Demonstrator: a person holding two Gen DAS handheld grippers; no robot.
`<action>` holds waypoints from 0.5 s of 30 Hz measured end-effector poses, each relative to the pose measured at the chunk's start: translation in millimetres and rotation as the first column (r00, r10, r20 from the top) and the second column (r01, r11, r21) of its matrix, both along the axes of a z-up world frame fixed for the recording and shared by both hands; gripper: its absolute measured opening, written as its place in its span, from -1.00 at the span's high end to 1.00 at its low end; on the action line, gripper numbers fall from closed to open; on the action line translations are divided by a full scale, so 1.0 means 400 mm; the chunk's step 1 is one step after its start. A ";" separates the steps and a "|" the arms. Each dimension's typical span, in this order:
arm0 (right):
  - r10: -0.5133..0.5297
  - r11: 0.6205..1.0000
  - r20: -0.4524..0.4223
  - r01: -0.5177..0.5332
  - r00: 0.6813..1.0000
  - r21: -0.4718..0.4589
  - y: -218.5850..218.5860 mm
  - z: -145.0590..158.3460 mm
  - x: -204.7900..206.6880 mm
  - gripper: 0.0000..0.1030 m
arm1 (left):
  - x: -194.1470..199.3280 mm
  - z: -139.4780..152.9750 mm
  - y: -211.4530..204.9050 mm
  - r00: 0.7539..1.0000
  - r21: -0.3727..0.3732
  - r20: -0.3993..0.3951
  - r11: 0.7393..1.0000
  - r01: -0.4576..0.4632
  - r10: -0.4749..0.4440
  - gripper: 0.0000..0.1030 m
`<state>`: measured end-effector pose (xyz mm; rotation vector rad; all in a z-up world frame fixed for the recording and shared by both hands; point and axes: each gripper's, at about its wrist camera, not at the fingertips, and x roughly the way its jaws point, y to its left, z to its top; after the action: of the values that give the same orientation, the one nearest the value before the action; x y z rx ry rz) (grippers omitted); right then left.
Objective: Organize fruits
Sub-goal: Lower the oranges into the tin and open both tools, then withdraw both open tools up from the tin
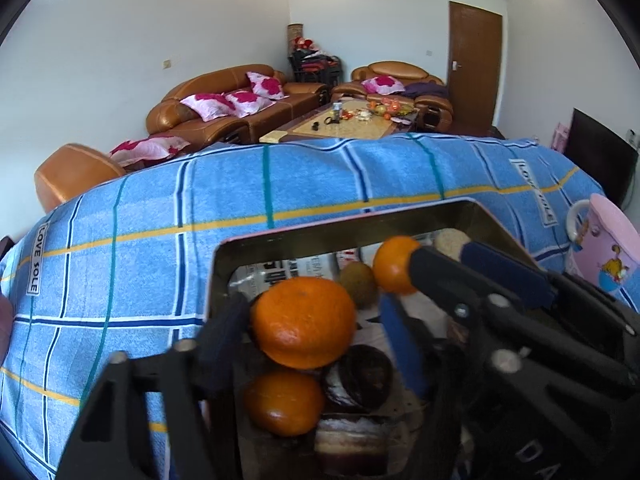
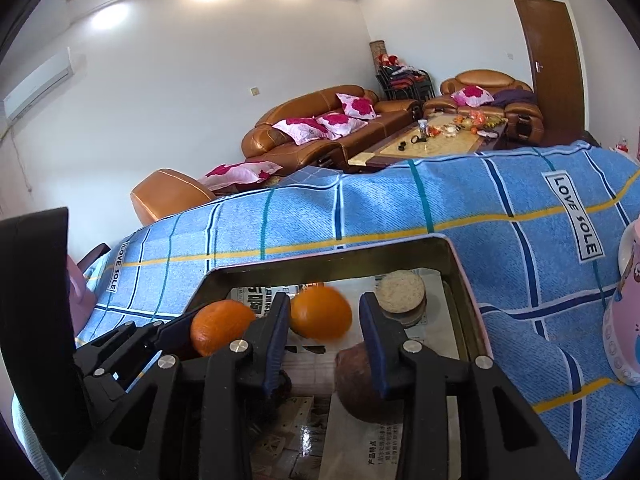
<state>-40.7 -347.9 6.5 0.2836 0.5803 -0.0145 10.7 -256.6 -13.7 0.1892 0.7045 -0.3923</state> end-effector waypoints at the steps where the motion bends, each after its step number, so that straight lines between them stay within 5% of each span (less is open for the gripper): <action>1: -0.001 1.000 0.009 0.001 1.000 -0.008 0.003 0.003 -0.004 0.24 | -0.006 0.003 -0.002 1.000 0.007 0.016 1.000 -0.008 0.008 -0.74; 11: -0.160 0.967 0.221 0.198 0.962 -0.161 0.003 0.062 -0.083 0.24 | -0.035 0.049 0.040 0.989 -0.059 0.136 0.997 -0.051 0.059 -0.94; 15: -0.208 0.929 0.350 0.296 0.913 -0.222 0.021 0.086 -0.124 -0.57 | -0.065 0.063 0.073 0.958 -0.054 0.256 0.991 -0.123 0.133 -0.96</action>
<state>-90.3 -339.6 40.9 0.0878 0.2074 -0.2949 -15.3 -227.3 11.6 0.1544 0.4482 -0.2502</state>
